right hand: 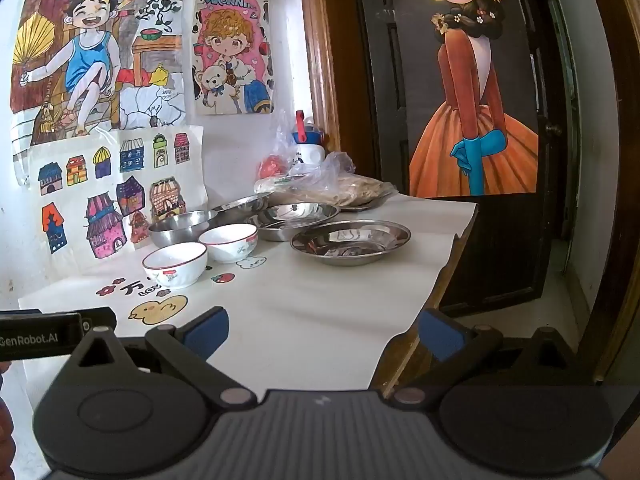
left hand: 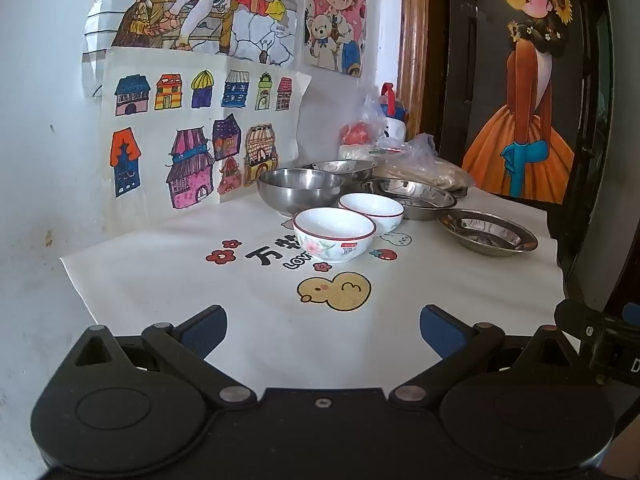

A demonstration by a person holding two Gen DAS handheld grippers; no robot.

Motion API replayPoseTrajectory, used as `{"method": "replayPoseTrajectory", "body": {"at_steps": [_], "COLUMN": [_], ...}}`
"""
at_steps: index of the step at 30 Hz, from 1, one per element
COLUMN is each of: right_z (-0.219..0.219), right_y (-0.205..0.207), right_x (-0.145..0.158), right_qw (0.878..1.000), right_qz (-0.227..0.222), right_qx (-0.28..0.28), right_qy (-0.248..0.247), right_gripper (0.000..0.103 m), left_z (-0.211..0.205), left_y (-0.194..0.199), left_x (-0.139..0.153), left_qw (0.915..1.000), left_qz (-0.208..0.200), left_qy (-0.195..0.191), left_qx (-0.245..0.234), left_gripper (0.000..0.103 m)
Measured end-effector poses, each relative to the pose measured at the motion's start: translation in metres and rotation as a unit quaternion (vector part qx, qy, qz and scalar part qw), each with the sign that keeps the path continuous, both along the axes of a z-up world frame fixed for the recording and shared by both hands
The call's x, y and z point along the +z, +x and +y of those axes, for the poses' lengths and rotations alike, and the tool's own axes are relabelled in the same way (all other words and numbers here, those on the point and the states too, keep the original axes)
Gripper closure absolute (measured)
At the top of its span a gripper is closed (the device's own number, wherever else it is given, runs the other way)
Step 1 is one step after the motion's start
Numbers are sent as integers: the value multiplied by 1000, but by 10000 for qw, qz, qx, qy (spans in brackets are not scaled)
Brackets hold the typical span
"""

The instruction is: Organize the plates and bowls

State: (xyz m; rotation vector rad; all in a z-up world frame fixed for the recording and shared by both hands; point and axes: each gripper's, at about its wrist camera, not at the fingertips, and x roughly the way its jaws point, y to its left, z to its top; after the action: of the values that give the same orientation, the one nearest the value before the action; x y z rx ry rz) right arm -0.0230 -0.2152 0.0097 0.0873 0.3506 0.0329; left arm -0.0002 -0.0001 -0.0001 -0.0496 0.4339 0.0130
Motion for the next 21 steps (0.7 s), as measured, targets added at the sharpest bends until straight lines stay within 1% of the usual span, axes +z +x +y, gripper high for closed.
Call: {"method": "replayPoseTrajectory", "body": {"at_steps": [21], "right_z": [0], "right_y": [-1], "right_x": [-1], "right_qw": [10000], "right_qz": [0], "right_qx": [3], "right_qy": [18], "right_gripper": [0], "left_z": [1], "left_y": [0], "left_x": [0], "left_qw": [10000], "left_qz": [13], "left_qy": [-49], "left_qx": [10], "left_gripper": [1]}}
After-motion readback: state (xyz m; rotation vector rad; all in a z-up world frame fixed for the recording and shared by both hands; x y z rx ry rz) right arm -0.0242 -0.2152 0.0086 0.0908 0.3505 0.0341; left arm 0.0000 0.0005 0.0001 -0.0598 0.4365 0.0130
